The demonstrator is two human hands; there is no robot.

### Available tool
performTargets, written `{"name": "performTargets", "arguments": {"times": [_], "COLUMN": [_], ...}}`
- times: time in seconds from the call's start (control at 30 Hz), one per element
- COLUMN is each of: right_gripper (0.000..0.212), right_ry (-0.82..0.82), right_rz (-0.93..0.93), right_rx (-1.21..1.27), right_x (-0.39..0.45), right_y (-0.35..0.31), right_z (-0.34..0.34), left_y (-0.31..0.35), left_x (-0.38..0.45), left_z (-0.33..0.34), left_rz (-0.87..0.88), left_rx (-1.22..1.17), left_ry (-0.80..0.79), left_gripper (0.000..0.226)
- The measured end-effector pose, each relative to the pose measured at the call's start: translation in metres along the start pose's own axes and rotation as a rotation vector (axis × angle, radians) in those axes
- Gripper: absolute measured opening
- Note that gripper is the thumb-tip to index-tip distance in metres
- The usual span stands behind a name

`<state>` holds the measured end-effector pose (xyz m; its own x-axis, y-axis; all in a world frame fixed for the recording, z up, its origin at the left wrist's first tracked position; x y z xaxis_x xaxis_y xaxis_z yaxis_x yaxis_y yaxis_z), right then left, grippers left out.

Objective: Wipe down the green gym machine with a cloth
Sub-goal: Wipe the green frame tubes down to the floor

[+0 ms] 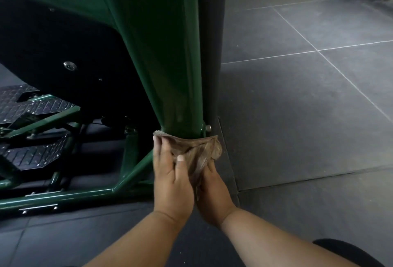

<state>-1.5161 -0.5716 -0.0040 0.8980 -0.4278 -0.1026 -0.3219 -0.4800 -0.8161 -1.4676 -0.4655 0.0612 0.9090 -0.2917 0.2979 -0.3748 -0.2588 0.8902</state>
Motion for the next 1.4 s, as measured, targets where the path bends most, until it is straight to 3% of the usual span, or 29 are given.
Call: {"name": "performTargets", "arguments": {"times": [0.1, 0.27, 0.43, 0.5, 0.63, 0.73, 0.93, 1.1, 1.3, 1.4], "right_gripper": [0.047, 0.034, 0.052, 0.038, 0.058, 0.057, 0.029, 0.042, 0.035, 0.039], "right_ry": [0.049, 0.204, 0.276, 0.191, 0.045, 0.029, 0.168, 0.081, 0.132, 0.099], "right_rz": [0.057, 0.199, 0.330, 0.328, 0.328, 0.329, 0.217, 0.312, 0.273, 0.376], "right_rx": [0.032, 0.214, 0.377, 0.464, 0.529, 0.510, 0.481, 0.454, 0.387, 0.317], "right_x": [0.002, 0.006, 0.017, 0.024, 0.043, 0.047, 0.052, 0.045, 0.036, 0.026], "right_y": [0.007, 0.023, 0.030, 0.023, 0.029, 0.038, 0.003, 0.028, 0.023, 0.039], "right_z": [-0.008, -0.024, -0.035, -0.032, -0.012, -0.005, -0.034, -0.011, -0.014, -0.001], "left_y": [-0.018, -0.039, -0.060, -0.074, -0.087, -0.090, -0.080, -0.078, -0.088, -0.090], "left_x": [-0.002, 0.020, 0.036, 0.038, 0.035, 0.036, 0.035, 0.037, 0.034, 0.034], "left_z": [-0.013, -0.024, -0.045, -0.050, -0.046, -0.044, -0.040, -0.039, -0.037, -0.035], "left_rz": [-0.109, -0.211, -0.199, -0.208, -0.244, -0.240, -0.167, -0.127, -0.120, -0.107], "left_rx": [-0.003, 0.012, 0.144, 0.198, 0.228, 0.246, 0.233, 0.254, 0.257, 0.291], "left_ry": [0.073, 0.096, 0.051, -0.025, -0.168, -0.179, -0.186, -0.162, -0.191, -0.203], "left_gripper": [0.022, 0.009, 0.018, 0.038, 0.064, 0.064, 0.059, 0.064, 0.072, 0.074]}}
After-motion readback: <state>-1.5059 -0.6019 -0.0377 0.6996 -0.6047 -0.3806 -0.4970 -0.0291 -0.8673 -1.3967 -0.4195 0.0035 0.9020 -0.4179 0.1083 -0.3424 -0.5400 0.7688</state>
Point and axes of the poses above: each hand's wrist, its own x-axis towards the middle knuckle, its own z-axis out of the palm, y = z × x, the point moved 10 cm from there along x, towards the middle knuckle, and after that the axes turned 14 degrees about z, right-handed, at the moved point
